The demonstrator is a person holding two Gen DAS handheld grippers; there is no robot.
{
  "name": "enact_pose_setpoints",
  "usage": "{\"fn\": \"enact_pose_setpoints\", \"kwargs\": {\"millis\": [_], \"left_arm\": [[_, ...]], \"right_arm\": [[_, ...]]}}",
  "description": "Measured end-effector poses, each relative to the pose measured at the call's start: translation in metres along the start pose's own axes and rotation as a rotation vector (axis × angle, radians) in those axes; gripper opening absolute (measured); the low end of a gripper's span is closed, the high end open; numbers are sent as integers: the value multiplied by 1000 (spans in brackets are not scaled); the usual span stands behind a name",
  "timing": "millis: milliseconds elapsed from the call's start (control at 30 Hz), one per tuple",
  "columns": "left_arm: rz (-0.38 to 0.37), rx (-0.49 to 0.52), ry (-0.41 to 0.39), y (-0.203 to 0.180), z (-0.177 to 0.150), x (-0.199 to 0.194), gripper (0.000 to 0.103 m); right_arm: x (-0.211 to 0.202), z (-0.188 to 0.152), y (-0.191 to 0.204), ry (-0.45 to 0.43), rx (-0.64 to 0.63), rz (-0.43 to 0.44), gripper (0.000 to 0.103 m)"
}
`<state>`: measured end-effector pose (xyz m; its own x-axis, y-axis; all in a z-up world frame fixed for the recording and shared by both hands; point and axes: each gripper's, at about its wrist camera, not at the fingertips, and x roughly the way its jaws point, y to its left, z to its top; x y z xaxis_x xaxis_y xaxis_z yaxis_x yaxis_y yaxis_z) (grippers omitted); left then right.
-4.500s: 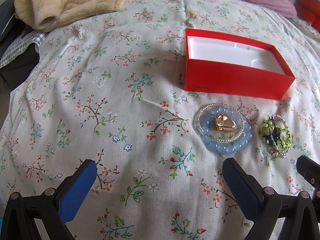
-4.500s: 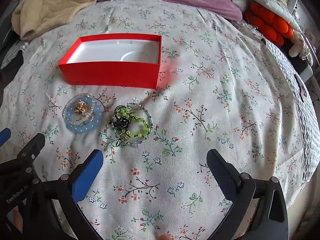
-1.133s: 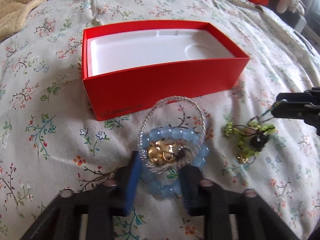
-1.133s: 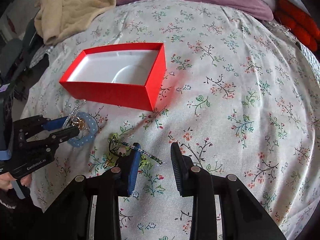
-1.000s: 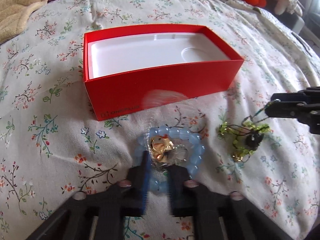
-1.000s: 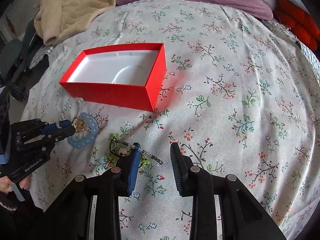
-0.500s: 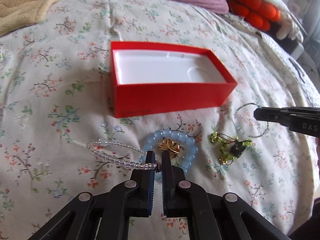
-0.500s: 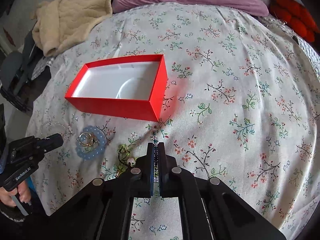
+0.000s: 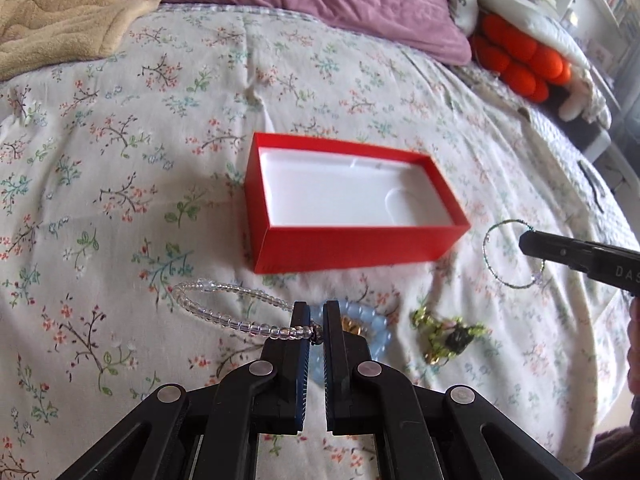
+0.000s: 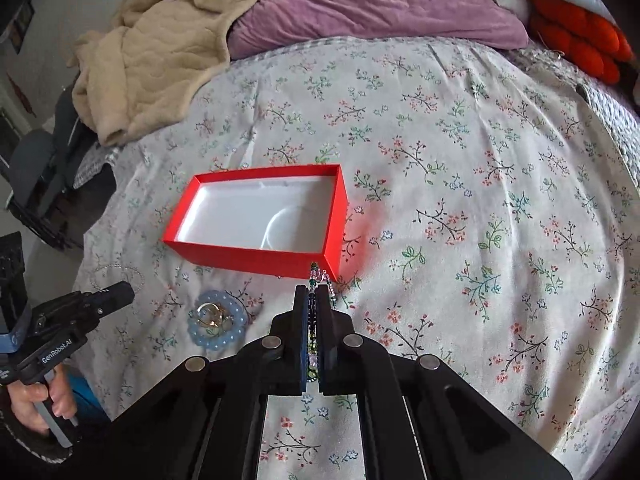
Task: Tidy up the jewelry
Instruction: 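Carry both bracelets into the red box and open both tools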
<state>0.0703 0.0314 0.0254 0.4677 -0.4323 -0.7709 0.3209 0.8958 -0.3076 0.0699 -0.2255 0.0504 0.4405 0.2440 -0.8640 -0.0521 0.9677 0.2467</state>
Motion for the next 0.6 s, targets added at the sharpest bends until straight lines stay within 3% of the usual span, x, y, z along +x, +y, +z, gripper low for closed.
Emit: {"fn": "enact_pose_setpoints", "kwargs": {"millis": [233,500,600], "left_arm": [[-73,-90,-5,0,27,14,1],[-295,-267,-28,-1,61,46,1],[-320,-310,-6,-2,66,63,1]], "right_arm": [[-3,25,11,-51,40,36,3],[19,48,11,-57,106,88,3],[31,53,7,-41,121,101,3]]}}
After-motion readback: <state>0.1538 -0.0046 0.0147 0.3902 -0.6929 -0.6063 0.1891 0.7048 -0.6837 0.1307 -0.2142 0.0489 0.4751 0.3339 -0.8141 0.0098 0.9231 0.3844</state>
